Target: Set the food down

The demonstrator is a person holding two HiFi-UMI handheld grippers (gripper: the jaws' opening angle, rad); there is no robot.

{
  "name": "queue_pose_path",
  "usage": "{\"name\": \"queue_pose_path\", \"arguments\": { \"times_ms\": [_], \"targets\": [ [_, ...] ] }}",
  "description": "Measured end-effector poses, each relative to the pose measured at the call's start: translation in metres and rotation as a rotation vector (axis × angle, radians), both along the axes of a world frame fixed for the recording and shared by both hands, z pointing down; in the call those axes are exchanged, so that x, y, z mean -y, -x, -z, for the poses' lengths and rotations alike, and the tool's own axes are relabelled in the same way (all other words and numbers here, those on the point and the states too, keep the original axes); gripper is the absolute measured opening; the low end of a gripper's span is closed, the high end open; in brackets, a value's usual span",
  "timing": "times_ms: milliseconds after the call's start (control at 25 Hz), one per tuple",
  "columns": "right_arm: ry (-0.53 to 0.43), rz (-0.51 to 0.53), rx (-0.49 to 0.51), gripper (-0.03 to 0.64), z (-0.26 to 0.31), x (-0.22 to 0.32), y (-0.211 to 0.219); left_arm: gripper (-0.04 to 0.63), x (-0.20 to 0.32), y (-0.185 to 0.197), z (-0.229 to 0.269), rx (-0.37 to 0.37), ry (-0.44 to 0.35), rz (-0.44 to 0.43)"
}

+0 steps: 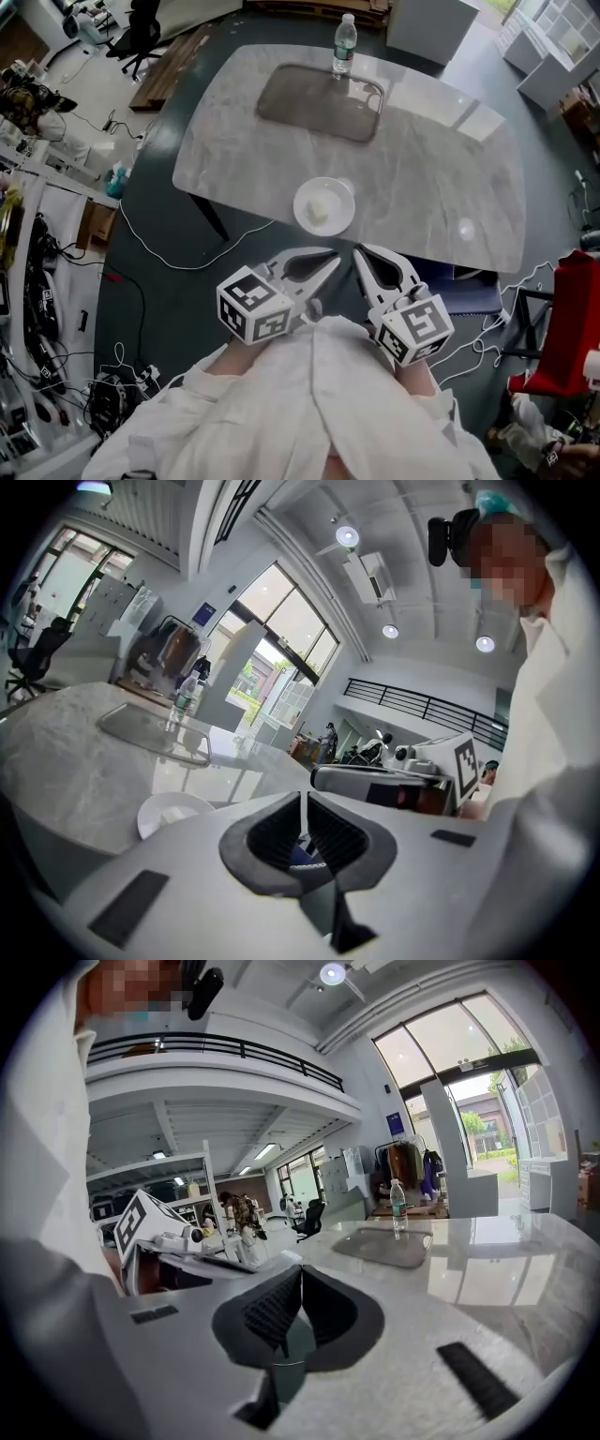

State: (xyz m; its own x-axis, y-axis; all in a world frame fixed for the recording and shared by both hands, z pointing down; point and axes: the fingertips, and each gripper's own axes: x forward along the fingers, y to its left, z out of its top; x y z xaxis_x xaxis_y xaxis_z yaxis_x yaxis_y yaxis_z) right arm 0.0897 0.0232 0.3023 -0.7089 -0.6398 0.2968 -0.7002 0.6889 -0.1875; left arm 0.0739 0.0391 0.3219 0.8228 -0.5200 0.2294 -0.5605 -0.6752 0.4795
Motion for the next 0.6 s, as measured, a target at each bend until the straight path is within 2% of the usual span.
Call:
{"name": "queue_pose_path", "arguments": {
  "times_ms": [280, 600],
  "targets": [
    [0.027, -0.028, -0.009, 0.003, -0.009, 0.015, 0.001, 0.031, 0.017, 0.011, -0.005, 0.001, 0.014, -0.001],
    [0.027, -0.06, -0.006, 0.003, -0.001, 0.049, 0.024, 0.031, 0.053, 0.034, 0.009, 0.013, -0.005, -0.031]
  ]
}}
